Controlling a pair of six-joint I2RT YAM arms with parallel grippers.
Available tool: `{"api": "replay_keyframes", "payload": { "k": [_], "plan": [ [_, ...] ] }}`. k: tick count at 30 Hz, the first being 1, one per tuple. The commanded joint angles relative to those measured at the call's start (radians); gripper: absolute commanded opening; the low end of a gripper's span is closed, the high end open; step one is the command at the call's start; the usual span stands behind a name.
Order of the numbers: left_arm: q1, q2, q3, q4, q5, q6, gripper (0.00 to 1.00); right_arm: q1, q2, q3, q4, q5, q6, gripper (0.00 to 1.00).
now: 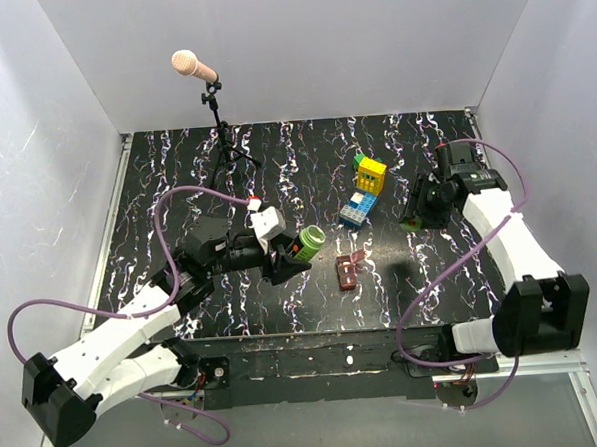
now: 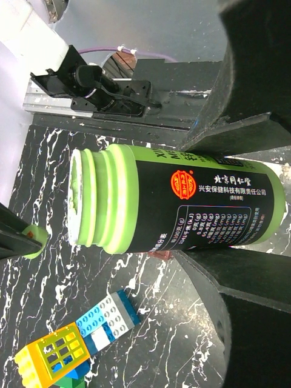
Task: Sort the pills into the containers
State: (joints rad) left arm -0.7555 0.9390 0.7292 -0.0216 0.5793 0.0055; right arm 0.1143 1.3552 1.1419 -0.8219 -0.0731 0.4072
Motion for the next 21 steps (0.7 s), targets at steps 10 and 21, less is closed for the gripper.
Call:
{"api": "replay_keyframes", "payload": {
  "k": [10, 21],
  "plan": [
    [0.005, -0.052, 0.101, -0.196, 0.03, 0.067, 0.0, 0.041, -0.22, 0.058, -0.02, -0.264, -0.093, 0.35],
    [0.005, -0.069, 0.131, -0.307, 0.054, 0.102, 0.0, 0.104, -0.265, 0.061, 0.026, -0.467, -0.123, 0.34]
  ]
}}
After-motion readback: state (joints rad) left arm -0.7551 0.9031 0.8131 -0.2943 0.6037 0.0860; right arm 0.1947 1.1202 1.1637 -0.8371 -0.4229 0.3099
